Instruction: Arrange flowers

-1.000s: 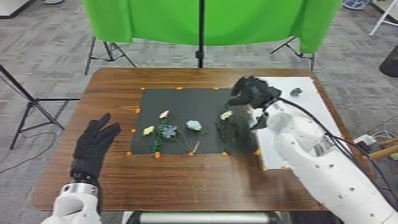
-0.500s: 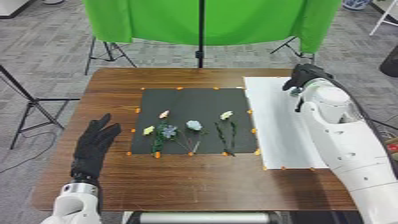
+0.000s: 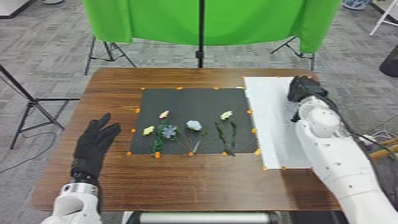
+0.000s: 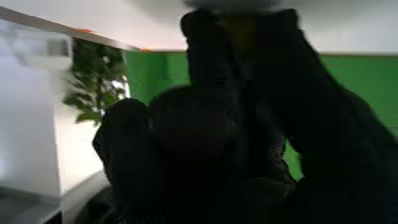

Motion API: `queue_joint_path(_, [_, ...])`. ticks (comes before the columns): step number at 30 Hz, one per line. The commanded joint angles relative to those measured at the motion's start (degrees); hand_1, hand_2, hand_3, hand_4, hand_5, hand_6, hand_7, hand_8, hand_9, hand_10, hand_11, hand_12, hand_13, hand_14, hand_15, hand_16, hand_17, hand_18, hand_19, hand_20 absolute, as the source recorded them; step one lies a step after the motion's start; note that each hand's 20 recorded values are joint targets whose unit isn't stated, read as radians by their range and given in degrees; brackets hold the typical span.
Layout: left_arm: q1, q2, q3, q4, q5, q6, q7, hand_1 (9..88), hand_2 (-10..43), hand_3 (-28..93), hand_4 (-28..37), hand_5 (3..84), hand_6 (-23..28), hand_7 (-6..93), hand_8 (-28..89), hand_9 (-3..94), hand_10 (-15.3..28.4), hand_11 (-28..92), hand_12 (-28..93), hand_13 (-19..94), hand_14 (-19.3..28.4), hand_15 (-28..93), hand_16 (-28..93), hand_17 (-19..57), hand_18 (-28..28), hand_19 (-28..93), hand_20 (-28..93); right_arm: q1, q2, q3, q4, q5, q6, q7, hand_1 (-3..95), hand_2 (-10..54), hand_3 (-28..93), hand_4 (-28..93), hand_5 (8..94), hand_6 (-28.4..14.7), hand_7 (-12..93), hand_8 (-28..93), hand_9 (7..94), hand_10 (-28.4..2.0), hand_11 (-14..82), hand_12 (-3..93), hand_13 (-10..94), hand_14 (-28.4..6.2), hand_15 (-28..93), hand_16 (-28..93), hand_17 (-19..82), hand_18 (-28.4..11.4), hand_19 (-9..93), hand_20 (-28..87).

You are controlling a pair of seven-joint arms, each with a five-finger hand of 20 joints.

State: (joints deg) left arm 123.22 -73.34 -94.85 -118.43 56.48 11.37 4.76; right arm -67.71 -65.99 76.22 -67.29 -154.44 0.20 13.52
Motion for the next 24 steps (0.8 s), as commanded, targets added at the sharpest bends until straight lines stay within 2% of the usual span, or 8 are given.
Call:
queue_joint_path(1, [0.58,-0.63,-0.03,0.31,0.27,-0.46,0.12,20.0,2.6,63,-27.0,38.4,3.8,5.6,-5,44.1,12.1,16,15,34,15.0,10,6,1.3,13.2,7,19,-3.97,5.41,-3.01,-7.49,10.67,4.65,3.01,66.5,-9.5,52,-16,78.2,-1.1,21,9,91.2,-9.0,6.4,34.7,93,-1.1,60,32,68,-9.6,93,54])
queue_joint_path(6, [0.94,-0.41,-0.31,0.13,0.24,-0.4,0.02,20.0,2.6,63,-27.0,38.4,3.8,5.5,-5,44.1,12.1,16,15,34,15.0,10,6,1.3,13.2,7,19,-8.99,10.82,-4.51,-22.07,20.98,5.02,6.63,66.7,-9.5,53,-15,78.8,-1.6,20,10,91.9,-9.1,6.8,35.2,94,-0.9,60,32,69,-9.5,93,54])
queue_joint_path(11, [0.98,-0.54,-0.3,0.16,0.26,-0.65,0.01,20.0,2.5,63,-27.0,38.3,3.8,5.5,-5,44.0,12.0,15,15,34,15.0,10,6,1.3,13.2,7,19,-16.68,12.49,-3.59,-34.57,27.49,0.44,6.79,65.8,-9.5,54,-15,78.8,-1.6,20,10,91.8,-8.8,6.7,35.5,94,-0.8,59,32,69,-9.4,93,54])
queue_joint_path(16, [0.67,-0.46,-0.3,0.27,0.32,-0.94,-0.03,20.0,2.5,63,-26.9,38.3,3.8,5.5,-5,44.0,12.0,16,15,34,15.0,10,6,1.3,13.2,7,19,-22.63,11.66,-4.44,-40.16,29.42,-1.53,4.73,65.4,-9.5,54,-15,78.9,-1.5,20,10,91.6,-8.7,6.6,35.6,94,-0.6,59,33,69,-9.3,93,54])
queue_joint_path(19, [0.3,-0.49,-0.26,0.43,0.31,-1.1,-0.23,19.9,2.5,63,-26.9,38.3,3.8,5.5,-5,44.1,12.1,15,15,34,15.0,10,6,1.3,13.2,7,19,-23.47,10.56,-5.87,-40.97,29.23,-3.48,4.27,65.1,-9.5,54,-15,78.4,-1.3,20,10,91.4,-8.7,6.6,35.8,93,-0.7,59,33,69,-9.2,93,54])
queue_joint_path(24, [-0.21,-0.62,0.05,0.69,0.44,-1.21,-0.31,19.9,2.4,63,-26.8,38.3,3.7,5.5,-5,44.1,12.1,16,15,34,15.0,10,6,1.3,13.2,7,19,-23.67,9.07,-7.35,-40.11,30.35,-3.64,3.82,64.5,-9.5,54,-15,77.9,-1.2,20,10,90.8,-8.7,6.5,36.1,93,-0.8,59,34,68,-9.3,93,55])
